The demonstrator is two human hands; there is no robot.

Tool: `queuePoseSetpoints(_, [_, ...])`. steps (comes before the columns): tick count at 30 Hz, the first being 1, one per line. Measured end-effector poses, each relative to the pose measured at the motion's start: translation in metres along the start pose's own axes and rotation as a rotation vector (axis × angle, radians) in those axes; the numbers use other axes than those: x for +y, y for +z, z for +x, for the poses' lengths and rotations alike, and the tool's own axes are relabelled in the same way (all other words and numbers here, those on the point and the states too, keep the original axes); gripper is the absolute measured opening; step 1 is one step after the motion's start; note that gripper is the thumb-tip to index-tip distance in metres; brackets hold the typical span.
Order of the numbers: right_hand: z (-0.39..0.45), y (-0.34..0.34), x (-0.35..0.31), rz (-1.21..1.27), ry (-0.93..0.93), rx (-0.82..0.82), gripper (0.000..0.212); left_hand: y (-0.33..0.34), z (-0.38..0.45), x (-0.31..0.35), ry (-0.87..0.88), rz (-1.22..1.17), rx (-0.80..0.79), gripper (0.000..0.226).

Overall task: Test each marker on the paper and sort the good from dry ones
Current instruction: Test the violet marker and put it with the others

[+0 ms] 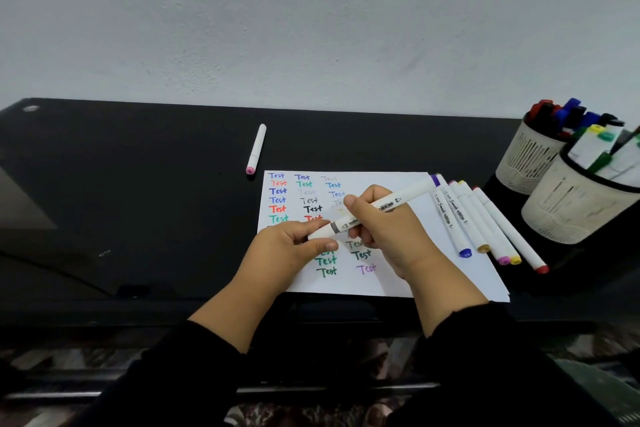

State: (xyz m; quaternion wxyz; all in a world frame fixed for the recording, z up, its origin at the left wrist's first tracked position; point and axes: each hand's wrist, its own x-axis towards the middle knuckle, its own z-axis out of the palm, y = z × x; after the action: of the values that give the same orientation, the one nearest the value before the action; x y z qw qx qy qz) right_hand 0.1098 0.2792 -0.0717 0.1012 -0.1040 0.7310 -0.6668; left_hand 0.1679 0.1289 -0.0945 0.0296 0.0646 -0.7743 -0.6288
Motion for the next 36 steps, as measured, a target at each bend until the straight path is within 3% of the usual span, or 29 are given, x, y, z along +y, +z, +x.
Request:
queuePoseSetpoints(9, [0.007, -0.005, 0.002, 0.126, 0.0, -0.036, 0.04, -0.006, 0.0, 0.0, -0.085, -0.155, -0.015, 0.024])
queuePoseSetpoints(26, [0.013, 0.016, 0.003, 0.07, 0.105, 0.073, 0.037, -0.005, 0.001, -0.004, -0.103, -0.12, 0.02, 0.012])
queuePoseSetpoints(31, [0.008, 0.013, 0.0, 0.021, 0.135, 0.102, 0.037, -0.003, 0.002, -0.003, -0.066, -0.004, 0.021, 0.024])
queuePoseSetpoints(36, [-0.001, -0.004, -0.006, 0.014, 0.18, 0.225, 0.041, -0.003, 0.002, 0.002, 0.014, 0.333, -0.111, 0.043])
